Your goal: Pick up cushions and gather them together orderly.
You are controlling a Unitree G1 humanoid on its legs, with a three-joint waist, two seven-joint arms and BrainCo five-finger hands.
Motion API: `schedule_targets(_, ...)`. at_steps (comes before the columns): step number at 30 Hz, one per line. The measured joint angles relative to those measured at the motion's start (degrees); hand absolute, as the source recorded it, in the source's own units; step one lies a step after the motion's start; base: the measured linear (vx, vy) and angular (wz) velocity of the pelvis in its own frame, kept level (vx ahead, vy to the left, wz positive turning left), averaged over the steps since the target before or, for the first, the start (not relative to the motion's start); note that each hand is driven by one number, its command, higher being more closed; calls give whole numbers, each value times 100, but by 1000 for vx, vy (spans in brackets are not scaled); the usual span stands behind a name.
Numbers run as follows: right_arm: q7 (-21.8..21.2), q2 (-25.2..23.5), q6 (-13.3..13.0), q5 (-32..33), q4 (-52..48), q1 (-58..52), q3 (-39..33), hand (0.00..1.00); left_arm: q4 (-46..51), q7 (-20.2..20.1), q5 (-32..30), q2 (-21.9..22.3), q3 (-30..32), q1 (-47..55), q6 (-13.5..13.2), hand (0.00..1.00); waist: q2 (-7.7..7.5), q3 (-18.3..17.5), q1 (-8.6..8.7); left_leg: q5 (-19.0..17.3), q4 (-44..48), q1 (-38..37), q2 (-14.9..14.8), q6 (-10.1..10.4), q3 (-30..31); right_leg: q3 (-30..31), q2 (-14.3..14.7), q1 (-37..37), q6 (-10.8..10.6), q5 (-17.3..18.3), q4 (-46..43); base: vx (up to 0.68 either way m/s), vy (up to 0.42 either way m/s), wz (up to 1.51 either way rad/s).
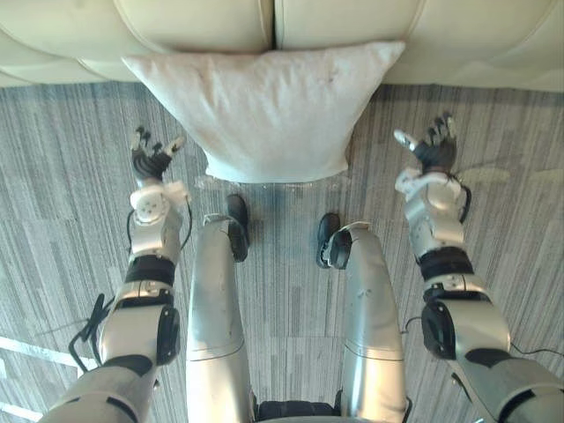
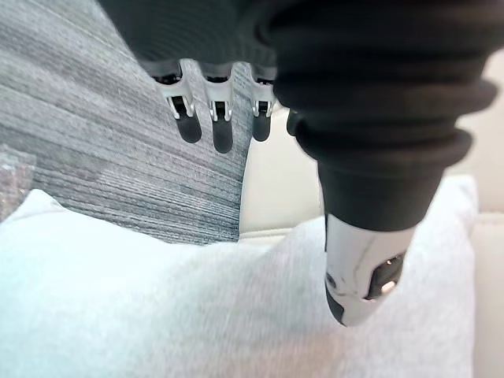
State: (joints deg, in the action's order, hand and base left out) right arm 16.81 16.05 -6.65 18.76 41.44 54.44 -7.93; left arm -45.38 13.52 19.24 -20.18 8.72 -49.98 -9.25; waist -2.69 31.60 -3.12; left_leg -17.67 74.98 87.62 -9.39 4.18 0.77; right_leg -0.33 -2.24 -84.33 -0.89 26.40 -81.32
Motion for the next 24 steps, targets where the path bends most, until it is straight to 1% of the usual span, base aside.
schedule_targets(1,9,-41,-3,-3,-8,167,120,0,78,33,-2,-3,-120,-149,1,0,0,95,4,16,12,59,11,28,50,-53,-19,-30,21,9,-20,-17,12,14)
schedule_targets(3,15,-115,-8,-3,-14,353,304,0,217,152,0,75,-331,-304,-8,0,-7,114,0,41,10,210,75,48,112,-107,-77,-161,62,33,-65,-11,16,20)
schedule_targets(4,37,-255,-10,-2,-14,484,378,0,300,255,2,138,-392,-353,-8,0,-2,147,-2,81,11,250,104,111,140,-122,-88,-185,95,54,-78,-3,22,19)
schedule_targets(5,129,-432,-10,-2,-14,561,464,0,371,384,7,250,-447,-347,-9,0,-1,147,-12,84,5,255,111,117,138,-128,-107,-189,103,72,-87,6,18,12)
schedule_targets(6,157,-466,-11,-1,-14,575,481,0,389,423,9,279,-462,-346,-11,0,-1,147,-14,84,1,252,113,117,137,-125,-110,-186,103,76,-88,9,16,9)
schedule_targets(8,296,-698,-11,0,-15,633,497,0,545,634,89,462,-542,-359,-36,0,-1,147,-24,93,-29,251,138,131,139,-110,-125,-184,78,94,-91,12,26,11)
schedule_targets(9,363,-727,-12,33,-15,632,497,100,553,691,161,580,-544,-393,-61,0,-1,147,-24,101,-45,249,177,134,139,-106,-146,-182,73,98,-96,8,39,14)
schedule_targets(10,408,-738,-23,82,-15,632,497,100,553,774,271,713,-548,-441,-81,0,-1,147,-19,118,-66,249,213,138,142,-105,-162,-182,72,99,-92,-3,39,15)
schedule_targets(11,435,-757,-62,178,-15,633,500,100,553,858,414,826,-576,-509,-134,100,-1,147,-12,143,-92,249,244,135,142,-107,-184,-181,71,100,-92,-7,40,12)
schedule_targets(14,446,-766,-82,264,-15,635,545,100,567,955,624,951,-604,-596,-163,100,-1,147,9,205,-167,245,298,156,139,-113,-214,-180,72,100,-78,-19,36,12)
schedule_targets(17,468,-750,-82,285,-15,630,590,100,648,1118,797,957,-638,-598,-165,100,-1,147,12,294,-239,234,310,171,151,-162,-234,-162,104,81,-47,-15,28,9)
schedule_targets(20,468,-734,-93,387,-15,621,599,100,662,1144,869,918,-640,-593,-174,100,-2,147,23,315,-265,181,317,196,151,-163,-236,-122,116,73,-38,-3,9,1)
schedule_targets(22,468,-726,-105,389,-15,556,656,100,839,1152,962,909,-661,-455,-175,100,-3,146,57,319,-353,10,320,202,159,-188,-237,59,118,72,44,10,29,2)
schedule_targets(24,467,-671,-171,388,-71,376,768,100,1046,1152,1022,919,-837,-256,-197,100,-9,138,90,358,-560,-308,304,196,152,-216,-234,375,141,50,236,17,4,4)
